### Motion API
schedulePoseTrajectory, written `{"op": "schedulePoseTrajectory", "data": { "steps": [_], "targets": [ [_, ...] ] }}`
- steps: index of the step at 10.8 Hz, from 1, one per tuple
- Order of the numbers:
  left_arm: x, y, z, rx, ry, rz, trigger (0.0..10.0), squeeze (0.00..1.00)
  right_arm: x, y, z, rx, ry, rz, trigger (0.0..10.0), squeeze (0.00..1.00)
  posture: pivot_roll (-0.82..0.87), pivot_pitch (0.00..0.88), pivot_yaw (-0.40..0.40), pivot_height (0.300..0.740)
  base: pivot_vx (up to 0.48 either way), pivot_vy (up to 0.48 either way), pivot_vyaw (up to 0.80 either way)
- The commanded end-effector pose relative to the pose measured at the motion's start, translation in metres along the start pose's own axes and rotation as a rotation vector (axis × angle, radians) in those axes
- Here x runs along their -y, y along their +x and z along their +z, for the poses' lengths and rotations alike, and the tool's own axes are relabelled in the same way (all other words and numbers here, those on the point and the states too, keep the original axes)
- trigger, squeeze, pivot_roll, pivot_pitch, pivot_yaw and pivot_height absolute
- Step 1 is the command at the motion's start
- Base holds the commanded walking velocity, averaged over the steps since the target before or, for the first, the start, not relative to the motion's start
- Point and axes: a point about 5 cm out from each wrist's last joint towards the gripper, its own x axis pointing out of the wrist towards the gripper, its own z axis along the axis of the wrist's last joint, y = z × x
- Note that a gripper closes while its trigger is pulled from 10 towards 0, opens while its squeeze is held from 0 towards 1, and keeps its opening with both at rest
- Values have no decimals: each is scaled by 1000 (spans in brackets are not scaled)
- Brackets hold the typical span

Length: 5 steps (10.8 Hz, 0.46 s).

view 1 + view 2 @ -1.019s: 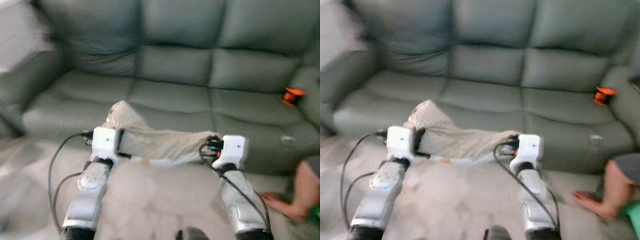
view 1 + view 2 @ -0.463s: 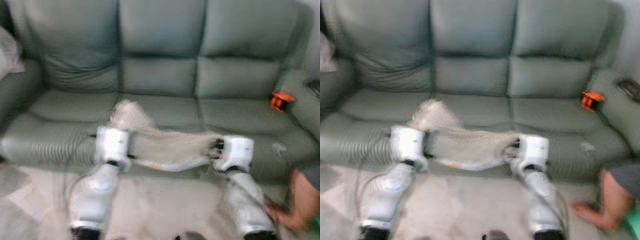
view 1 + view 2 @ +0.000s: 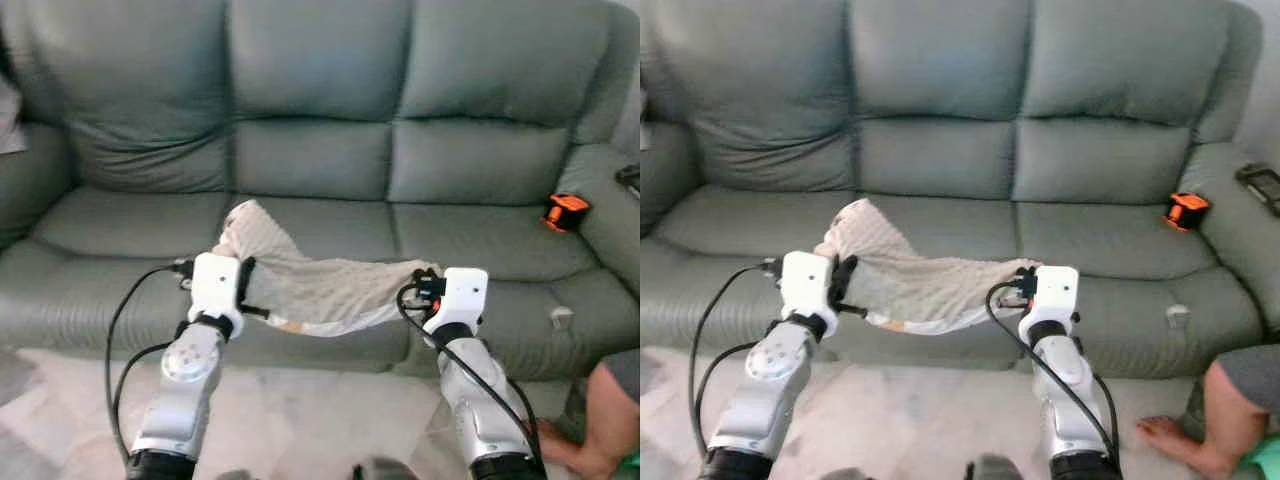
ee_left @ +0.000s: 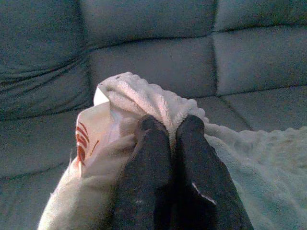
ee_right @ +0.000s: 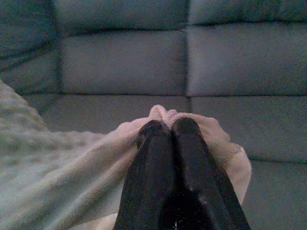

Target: Move the pillow to the sofa

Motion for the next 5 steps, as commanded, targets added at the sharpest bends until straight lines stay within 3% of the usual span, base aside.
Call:
{"op": "schedulePoseTrajectory", "data": {
  "steps": [1, 5],
  "targets": [
    [2, 3, 10, 43, 20, -17, 10000, 0, -1, 4, 9, 34, 1, -1, 10000, 0, -25, 0, -9, 740, 386, 0, 0],
    [3, 4, 10, 42, 17, -21, 10000, 0, -2, 4, 8, 30, 2, 9, 10000, 0, -28, 0, -7, 740, 382, 0, 0]
  ]
}}
